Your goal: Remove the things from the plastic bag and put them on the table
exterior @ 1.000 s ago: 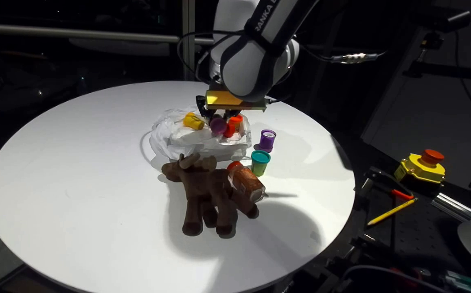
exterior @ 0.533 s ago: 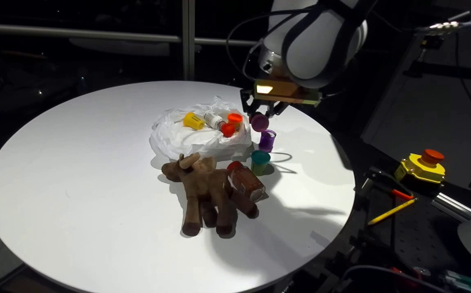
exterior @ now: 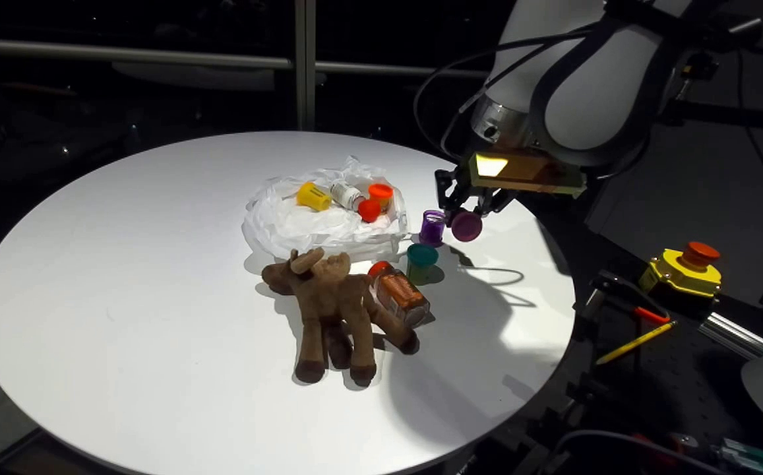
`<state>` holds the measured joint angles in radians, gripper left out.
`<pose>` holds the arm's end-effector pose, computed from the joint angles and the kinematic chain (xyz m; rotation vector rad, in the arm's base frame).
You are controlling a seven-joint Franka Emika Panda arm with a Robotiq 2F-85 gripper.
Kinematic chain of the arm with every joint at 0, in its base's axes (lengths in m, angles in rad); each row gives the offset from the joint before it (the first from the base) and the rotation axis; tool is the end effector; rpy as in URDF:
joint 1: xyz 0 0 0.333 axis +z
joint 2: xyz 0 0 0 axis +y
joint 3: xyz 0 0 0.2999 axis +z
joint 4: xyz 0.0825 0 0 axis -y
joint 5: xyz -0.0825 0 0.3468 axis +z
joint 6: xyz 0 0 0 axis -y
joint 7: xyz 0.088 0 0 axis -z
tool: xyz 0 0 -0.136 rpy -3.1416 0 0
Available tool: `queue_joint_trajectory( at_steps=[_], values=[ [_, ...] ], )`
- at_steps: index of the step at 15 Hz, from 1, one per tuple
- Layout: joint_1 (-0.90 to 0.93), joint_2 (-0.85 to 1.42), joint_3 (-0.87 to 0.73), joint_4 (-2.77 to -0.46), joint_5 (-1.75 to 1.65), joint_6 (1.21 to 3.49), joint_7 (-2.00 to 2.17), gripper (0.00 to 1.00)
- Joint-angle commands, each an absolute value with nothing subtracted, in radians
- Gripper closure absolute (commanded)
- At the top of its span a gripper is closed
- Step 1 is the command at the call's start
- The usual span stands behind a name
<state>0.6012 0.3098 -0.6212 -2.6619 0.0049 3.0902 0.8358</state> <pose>0.4235 -0.0291 0.1668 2.7778 -1.2110 0.3514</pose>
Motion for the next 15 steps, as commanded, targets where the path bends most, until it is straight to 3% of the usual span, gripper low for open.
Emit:
queue_joint_trajectory(
  at_steps=[1,8,9,11,15],
  values=[
    [0.508,0.347,-0.497,-2.639,0.055,3.084,0.802,0.81],
    [0.420,0.470,-0.402,-2.593,0.106,3.067,0.818,0.82],
    [0.432,0.472,-0.416,-2.595,0.106,3.077,0.817,0.32],
    [0.476,0.452,-0.460,-2.598,0.102,3.091,0.822,0.27],
    [0.607,0.371,-0.584,-2.550,0.068,3.010,0.826,0.00]
  ],
)
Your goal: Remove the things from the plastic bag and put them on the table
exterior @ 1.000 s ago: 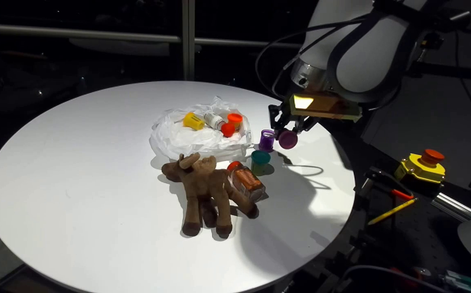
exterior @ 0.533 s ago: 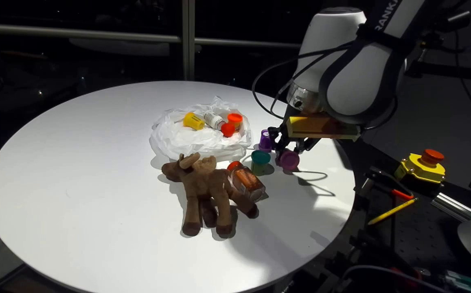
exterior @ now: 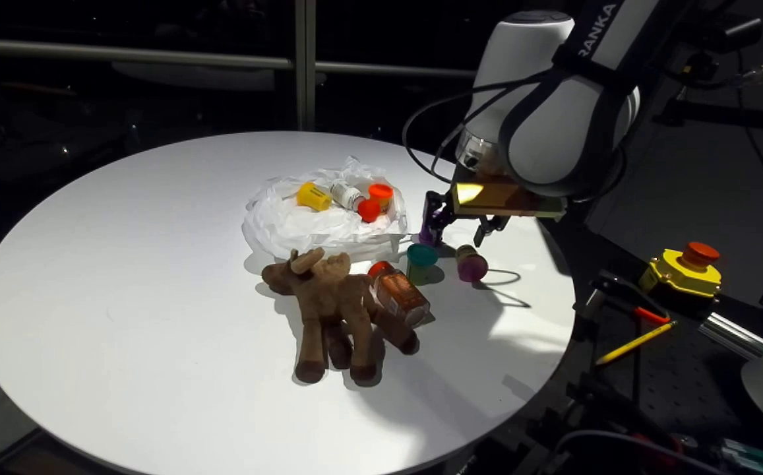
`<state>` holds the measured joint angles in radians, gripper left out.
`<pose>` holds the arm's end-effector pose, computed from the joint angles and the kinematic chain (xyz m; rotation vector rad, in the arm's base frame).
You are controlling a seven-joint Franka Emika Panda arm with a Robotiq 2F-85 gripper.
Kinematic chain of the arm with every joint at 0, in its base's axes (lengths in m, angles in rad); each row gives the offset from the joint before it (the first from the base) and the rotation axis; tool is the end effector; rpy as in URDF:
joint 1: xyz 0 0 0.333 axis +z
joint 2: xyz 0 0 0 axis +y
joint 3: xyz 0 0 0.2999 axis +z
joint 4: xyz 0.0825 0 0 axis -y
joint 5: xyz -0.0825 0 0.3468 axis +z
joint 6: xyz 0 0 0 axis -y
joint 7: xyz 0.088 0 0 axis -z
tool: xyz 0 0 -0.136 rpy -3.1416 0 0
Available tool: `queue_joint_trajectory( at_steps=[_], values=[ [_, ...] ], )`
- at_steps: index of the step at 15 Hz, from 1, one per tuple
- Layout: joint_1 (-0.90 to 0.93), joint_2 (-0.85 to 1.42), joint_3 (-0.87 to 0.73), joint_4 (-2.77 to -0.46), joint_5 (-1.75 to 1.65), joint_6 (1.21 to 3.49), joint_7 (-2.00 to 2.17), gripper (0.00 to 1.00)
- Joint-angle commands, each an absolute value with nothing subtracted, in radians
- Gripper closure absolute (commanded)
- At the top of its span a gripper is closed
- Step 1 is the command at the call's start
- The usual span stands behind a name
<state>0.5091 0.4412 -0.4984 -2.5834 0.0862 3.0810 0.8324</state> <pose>0.4328 -0.0271 0.1295 2.7299 -1.2447 0.2795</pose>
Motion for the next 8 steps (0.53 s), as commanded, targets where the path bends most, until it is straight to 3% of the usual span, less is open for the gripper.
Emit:
queue_joint_trajectory(
  at_steps=[1,8],
  values=[
    [0.627,0.358,-0.599,-2.515,0.047,2.959,0.824,0.00],
    [0.412,0.493,-0.344,-2.097,-0.120,2.691,0.763,0.00]
  ],
)
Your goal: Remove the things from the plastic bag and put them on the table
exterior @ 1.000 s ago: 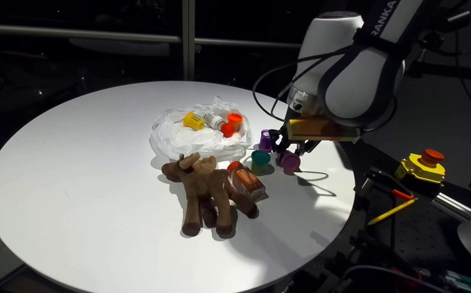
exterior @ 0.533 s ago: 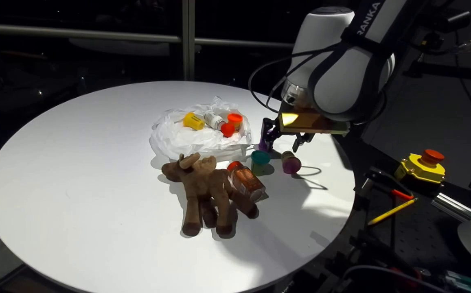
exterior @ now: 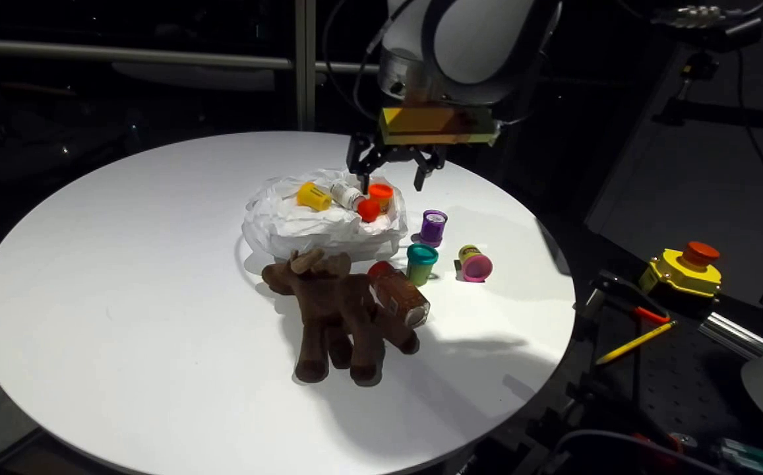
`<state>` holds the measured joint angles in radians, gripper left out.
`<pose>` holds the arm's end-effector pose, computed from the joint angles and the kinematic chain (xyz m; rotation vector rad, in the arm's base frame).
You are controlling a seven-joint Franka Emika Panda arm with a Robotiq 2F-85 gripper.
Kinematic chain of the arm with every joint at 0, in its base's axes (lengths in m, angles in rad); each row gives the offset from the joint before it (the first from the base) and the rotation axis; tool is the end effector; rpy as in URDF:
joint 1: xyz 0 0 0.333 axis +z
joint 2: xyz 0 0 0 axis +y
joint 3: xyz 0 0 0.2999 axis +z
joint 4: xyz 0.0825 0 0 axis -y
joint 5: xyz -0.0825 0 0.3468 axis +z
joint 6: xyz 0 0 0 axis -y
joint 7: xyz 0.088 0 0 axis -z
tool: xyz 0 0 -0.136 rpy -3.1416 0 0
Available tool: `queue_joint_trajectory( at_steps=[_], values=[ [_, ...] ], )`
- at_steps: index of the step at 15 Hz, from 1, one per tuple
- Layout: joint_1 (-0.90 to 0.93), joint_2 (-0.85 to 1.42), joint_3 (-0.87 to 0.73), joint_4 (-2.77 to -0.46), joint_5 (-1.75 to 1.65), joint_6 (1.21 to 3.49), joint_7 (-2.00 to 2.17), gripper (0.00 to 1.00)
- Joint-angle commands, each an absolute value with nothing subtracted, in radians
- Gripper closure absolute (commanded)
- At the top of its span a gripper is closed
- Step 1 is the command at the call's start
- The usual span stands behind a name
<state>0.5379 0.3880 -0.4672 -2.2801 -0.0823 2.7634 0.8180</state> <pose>0.5266 0.0334 0.2028 2.8493 -0.9299 0.3087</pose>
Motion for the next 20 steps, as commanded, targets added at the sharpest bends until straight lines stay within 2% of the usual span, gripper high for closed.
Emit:
queue_joint_trajectory(
  at_steps=[1,3,8,15,17,20],
  values=[
    [0.379,0.527,-0.309,-2.042,-0.127,2.674,0.743,0.00],
    [0.325,0.621,-0.264,-1.920,-0.139,2.652,0.707,0.00],
    [0.288,0.827,-0.276,-1.669,-0.173,2.640,0.678,0.00],
    [0.267,0.980,-0.286,-1.462,-0.155,2.640,0.640,0.00],
    [0.262,1.007,-0.284,-1.422,-0.151,2.626,0.633,0.25],
    [0.252,1.038,-0.279,-1.374,-0.149,2.593,0.621,0.49]
  ],
)
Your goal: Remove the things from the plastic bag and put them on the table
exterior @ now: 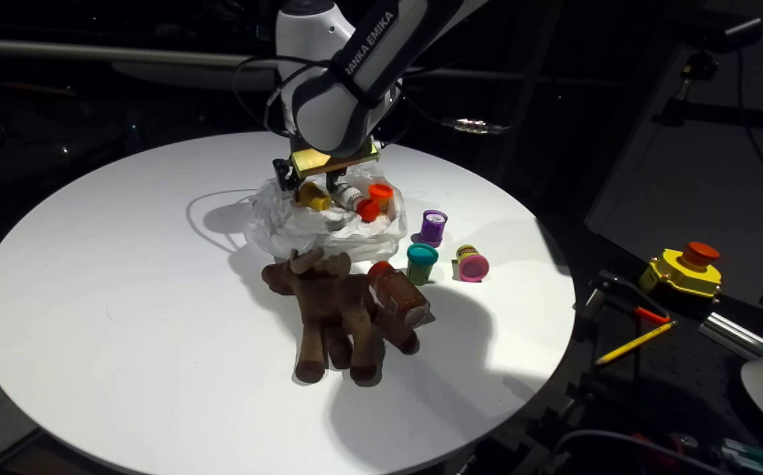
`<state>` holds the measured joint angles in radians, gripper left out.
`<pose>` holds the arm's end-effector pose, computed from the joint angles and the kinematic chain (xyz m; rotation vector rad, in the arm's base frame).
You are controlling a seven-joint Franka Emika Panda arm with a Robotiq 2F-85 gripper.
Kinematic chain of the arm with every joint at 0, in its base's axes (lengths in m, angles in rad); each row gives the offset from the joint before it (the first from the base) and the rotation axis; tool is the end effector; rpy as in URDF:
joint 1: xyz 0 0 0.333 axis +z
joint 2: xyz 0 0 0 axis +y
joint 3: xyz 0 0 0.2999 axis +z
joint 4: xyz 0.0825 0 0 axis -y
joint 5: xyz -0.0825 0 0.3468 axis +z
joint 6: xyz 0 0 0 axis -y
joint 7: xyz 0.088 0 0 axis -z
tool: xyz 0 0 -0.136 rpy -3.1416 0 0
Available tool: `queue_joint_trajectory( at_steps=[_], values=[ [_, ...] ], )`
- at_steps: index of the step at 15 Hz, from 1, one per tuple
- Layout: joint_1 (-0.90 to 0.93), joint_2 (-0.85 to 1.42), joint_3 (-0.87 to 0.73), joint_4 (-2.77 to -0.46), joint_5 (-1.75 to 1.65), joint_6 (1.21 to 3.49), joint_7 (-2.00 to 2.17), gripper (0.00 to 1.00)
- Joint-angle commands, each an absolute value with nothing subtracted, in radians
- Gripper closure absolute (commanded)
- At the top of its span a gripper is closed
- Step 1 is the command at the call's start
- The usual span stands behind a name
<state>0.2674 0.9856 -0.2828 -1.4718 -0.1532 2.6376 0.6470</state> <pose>0.6953 0.0247 0.1139 2.8275 -0.5551 0.4201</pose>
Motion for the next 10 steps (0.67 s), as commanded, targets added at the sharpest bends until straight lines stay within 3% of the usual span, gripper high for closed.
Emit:
queue_joint_trajectory(
  at_steps=[1,3,10],
  values=[
    [0.250,1.043,-0.278,-1.364,-0.149,2.585,0.618,0.57],
    [0.243,1.044,-0.271,-1.352,-0.147,2.569,0.608,0.70],
    [0.273,0.939,-0.287,-1.475,-0.156,2.601,0.632,0.73]
  ],
)
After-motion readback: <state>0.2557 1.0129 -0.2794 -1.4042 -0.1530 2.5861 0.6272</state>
